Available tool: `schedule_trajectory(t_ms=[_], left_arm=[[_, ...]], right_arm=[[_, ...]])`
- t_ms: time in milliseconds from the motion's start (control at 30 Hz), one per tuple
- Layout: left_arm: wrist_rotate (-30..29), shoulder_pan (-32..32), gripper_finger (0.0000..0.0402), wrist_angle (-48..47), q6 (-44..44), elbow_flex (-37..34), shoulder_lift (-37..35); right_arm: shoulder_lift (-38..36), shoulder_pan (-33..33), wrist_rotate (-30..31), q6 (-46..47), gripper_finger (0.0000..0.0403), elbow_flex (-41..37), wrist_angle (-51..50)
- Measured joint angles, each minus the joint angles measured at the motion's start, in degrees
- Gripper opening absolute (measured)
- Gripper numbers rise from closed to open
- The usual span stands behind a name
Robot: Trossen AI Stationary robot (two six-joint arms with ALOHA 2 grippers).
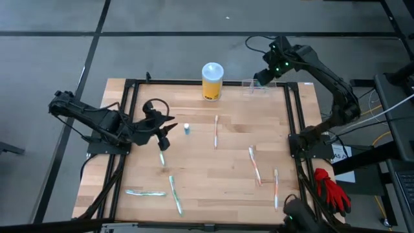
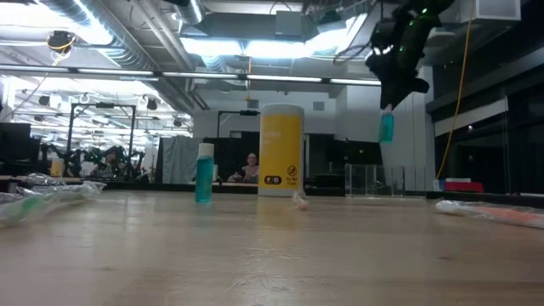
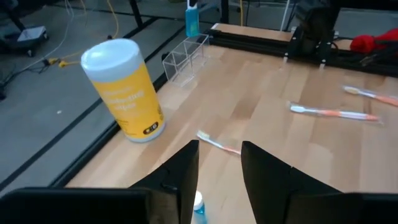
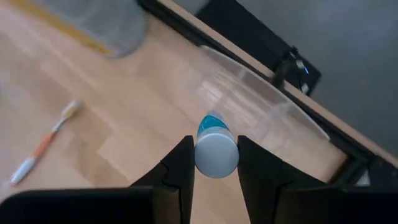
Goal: Pick & Place toothbrushing station
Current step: Put the top blue mouthwash into the transparent organizer
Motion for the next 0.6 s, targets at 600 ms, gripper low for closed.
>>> schedule_trajectory(t_ms=[600], left_arm=[[-2.26,-1.94,0.0115,3.38,-3.75,0.00,2.07]], right_arm=[[9.24,-1.84,1.97,-6.38,0.0100,4.52,0.45]])
